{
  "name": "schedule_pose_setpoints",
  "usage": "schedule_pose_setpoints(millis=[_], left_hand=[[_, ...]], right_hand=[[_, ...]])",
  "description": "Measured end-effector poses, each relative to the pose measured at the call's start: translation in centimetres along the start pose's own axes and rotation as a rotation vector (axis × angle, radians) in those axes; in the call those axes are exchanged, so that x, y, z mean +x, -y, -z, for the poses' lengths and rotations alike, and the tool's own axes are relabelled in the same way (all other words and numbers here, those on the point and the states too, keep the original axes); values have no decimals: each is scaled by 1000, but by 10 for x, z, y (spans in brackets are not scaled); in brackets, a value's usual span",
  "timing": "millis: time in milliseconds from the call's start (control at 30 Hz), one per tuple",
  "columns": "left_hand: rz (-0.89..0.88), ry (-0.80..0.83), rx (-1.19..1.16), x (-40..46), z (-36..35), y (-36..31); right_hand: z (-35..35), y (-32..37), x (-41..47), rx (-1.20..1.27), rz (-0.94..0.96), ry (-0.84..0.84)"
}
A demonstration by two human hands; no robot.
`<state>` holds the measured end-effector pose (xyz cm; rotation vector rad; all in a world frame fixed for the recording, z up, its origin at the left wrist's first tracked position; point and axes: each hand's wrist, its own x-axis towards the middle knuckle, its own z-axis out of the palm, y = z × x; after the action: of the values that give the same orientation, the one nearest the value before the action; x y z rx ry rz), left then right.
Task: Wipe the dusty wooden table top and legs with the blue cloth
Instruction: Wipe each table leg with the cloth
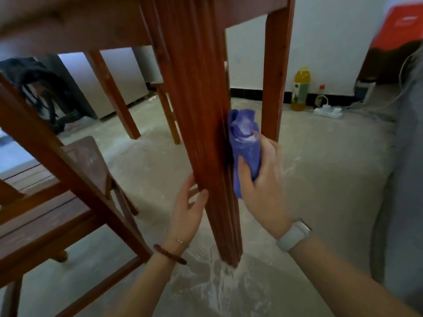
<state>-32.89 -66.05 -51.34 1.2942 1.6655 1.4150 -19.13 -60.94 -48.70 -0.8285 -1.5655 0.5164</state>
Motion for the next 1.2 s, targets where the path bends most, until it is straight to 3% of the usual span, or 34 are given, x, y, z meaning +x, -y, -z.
schedule_pose_setpoints(millis=[67,133,233,300,367,467,567,633,700,767,900,1000,1100,1133,1200], left_hand=[[-45,21,-62,3,8,-8],[-55,68,-53,1,16,-3],[-2,129,-18,-7,28,17],[30,156,-16,-10,33,27],[26,172,-13,-8,35,30],[12,204,-36,-5,35,27],[9,233,-169,-6,41,19],[55,213,-288,-7,53,18],[136,172,-352,-7,68,27],[208,153,-299,-6,83,44],[395,221,-204,-6,100,74],[517,370,-428,-12,103,79],[499,427,-592,-10,102,81],[475,414,-592,-7,100,80],[418,327,-516,1,97,74]], right_hand=[[-22,-2,-8,-154,103,-24],[-36,-28,-42,-215,2,32],[-17,-80,-96,-386,-342,388],[5,-87,-105,-546,-349,486],[14,-68,-85,-461,-343,323],[6,-7,-37,-236,-135,15],[-21,32,-35,-147,-7,-47],[-40,27,-63,-413,-32,141],[-51,12,-98,-646,-195,445],[-59,4,-116,-665,-374,599],[-82,9,-107,-457,-566,502],[-101,19,-100,-145,-685,321],[-114,33,-96,161,-860,168],[-117,34,-95,161,-869,161],[-116,37,-91,-104,-696,206]])
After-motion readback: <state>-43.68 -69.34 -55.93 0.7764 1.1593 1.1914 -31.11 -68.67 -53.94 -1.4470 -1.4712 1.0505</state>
